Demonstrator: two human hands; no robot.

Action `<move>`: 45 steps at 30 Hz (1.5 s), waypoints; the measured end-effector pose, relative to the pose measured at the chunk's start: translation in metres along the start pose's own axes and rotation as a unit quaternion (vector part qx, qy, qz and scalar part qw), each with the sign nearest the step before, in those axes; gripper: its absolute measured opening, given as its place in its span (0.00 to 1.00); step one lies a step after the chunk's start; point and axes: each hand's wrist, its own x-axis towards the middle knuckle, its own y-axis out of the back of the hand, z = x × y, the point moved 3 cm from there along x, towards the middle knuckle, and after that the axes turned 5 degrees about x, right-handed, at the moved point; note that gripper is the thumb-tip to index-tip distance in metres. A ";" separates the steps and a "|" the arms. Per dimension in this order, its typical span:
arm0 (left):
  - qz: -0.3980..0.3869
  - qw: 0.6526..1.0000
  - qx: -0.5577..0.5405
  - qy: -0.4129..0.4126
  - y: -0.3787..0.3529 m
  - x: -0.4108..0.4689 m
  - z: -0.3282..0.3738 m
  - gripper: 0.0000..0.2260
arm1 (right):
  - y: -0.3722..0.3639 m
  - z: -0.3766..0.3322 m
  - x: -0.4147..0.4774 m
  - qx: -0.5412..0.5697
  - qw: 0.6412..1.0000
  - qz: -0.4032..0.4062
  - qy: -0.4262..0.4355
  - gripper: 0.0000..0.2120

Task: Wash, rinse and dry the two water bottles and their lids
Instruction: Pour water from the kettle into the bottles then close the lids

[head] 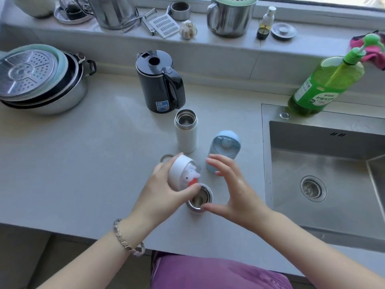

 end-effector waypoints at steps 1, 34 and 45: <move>-0.032 0.998 -0.047 -0.016 -0.002 -0.006 0.018 0.25 | -0.003 -0.007 0.004 0.015 1.000 0.000 0.018 0.40; -0.139 0.983 0.082 -0.086 -0.044 -0.001 -0.044 0.41 | -0.014 0.084 -0.043 -0.044 0.939 -0.187 -0.286 0.52; -0.051 0.997 0.028 -0.056 -0.039 -0.004 -0.038 0.32 | -0.070 0.075 -0.024 0.107 0.975 0.008 -0.196 0.31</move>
